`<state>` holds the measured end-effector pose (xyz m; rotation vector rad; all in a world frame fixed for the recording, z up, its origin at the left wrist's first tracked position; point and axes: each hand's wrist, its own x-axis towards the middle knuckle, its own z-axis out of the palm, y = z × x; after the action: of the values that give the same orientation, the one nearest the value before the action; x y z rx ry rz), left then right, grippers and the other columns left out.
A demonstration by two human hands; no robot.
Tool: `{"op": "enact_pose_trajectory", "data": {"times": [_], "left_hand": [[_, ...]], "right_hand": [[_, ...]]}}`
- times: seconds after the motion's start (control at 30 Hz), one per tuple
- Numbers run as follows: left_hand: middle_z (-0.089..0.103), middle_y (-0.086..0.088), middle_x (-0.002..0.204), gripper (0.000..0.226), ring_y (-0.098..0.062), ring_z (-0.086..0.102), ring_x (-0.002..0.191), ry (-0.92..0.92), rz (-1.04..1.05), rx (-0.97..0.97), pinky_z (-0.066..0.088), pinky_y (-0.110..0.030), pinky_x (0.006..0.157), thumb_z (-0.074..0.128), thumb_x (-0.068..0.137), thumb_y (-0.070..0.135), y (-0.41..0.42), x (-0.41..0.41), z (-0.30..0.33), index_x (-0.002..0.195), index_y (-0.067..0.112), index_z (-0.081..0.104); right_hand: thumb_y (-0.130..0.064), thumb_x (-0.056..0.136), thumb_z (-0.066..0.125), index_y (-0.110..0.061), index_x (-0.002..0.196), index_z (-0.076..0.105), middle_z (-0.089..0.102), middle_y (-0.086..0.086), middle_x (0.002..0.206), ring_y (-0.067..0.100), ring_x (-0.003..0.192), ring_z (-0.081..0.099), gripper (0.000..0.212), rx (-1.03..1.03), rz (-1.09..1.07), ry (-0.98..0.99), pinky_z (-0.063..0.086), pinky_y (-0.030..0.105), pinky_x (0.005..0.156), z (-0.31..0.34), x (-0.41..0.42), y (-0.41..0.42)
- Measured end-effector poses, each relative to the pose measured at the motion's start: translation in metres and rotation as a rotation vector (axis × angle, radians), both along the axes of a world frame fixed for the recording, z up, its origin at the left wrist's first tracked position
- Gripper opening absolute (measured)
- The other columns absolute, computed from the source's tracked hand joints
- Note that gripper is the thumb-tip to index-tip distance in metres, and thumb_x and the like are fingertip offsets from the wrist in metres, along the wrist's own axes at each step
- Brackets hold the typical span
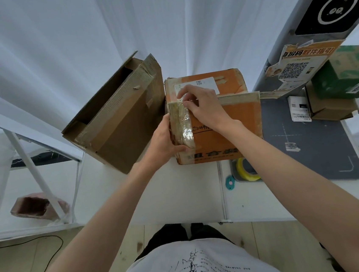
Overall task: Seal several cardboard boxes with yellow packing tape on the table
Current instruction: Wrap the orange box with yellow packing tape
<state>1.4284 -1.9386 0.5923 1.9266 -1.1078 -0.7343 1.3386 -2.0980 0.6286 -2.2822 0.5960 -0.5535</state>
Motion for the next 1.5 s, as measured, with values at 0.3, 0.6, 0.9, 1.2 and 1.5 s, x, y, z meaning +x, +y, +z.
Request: {"op": "enact_pose_trajectory", "data": {"times": [0.3, 0.6, 0.9, 1.2, 1.5], "left_hand": [[0.07, 0.006, 0.087, 0.038, -0.006, 0.068, 0.079, -0.031, 0.372, -0.159, 0.06, -0.028, 0.083, 0.066, 0.098, 0.016, 0.001, 0.014, -0.001, 0.135, 0.012, 0.06], [0.066, -0.001, 0.127, 0.034, -0.008, 0.064, 0.111, 0.137, 0.533, -0.144, 0.053, -0.031, 0.1, 0.053, 0.105, 0.021, -0.021, 0.02, 0.005, 0.138, 0.014, 0.057], [0.042, -0.004, 0.157, 0.079, -0.03, 0.042, 0.142, 0.518, 0.37, 0.299, 0.039, -0.055, 0.114, 0.042, 0.098, 0.066, -0.059, 0.033, -0.012, 0.161, 0.025, 0.017], [0.065, 0.0, 0.128, 0.048, -0.02, 0.062, 0.115, 0.463, 0.341, 0.294, 0.051, -0.043, 0.1, 0.042, 0.105, 0.048, -0.066, 0.044, -0.022, 0.145, 0.022, 0.049], [0.056, 0.003, 0.144, 0.065, -0.021, 0.052, 0.132, 0.584, 0.27, 0.262, 0.041, -0.048, 0.112, 0.028, 0.102, 0.065, -0.06, 0.034, -0.025, 0.157, 0.031, 0.029]], "right_hand": [[-0.028, 0.096, 0.062, -0.03, 0.131, 0.059, 0.046, 0.001, 0.151, 0.023, 0.147, 0.031, 0.035, -0.13, -0.358, 0.207, 0.009, 0.056, 0.125, -0.017, -0.044, -0.032], [-0.067, 0.079, 0.072, -0.029, 0.161, 0.008, 0.021, 0.01, 0.165, 0.038, 0.148, 0.029, 0.111, 0.343, -0.616, 0.368, 0.031, 0.058, 0.115, -0.027, -0.079, -0.052], [-0.065, 0.079, 0.074, -0.024, 0.156, 0.02, 0.041, 0.008, 0.155, 0.034, 0.142, 0.039, 0.102, 0.394, -0.634, 0.392, 0.036, 0.053, 0.111, -0.021, -0.078, -0.054], [-0.065, 0.093, 0.055, -0.027, 0.155, 0.024, 0.04, 0.006, 0.154, 0.032, 0.139, 0.042, 0.078, 0.44, -0.667, 0.357, 0.036, 0.054, 0.11, -0.028, -0.073, -0.056], [-0.06, 0.099, 0.047, -0.033, 0.153, 0.031, 0.047, 0.006, 0.15, 0.034, 0.137, 0.045, 0.063, 0.587, -0.719, 0.307, 0.037, 0.056, 0.113, -0.03, -0.077, -0.064]]}}
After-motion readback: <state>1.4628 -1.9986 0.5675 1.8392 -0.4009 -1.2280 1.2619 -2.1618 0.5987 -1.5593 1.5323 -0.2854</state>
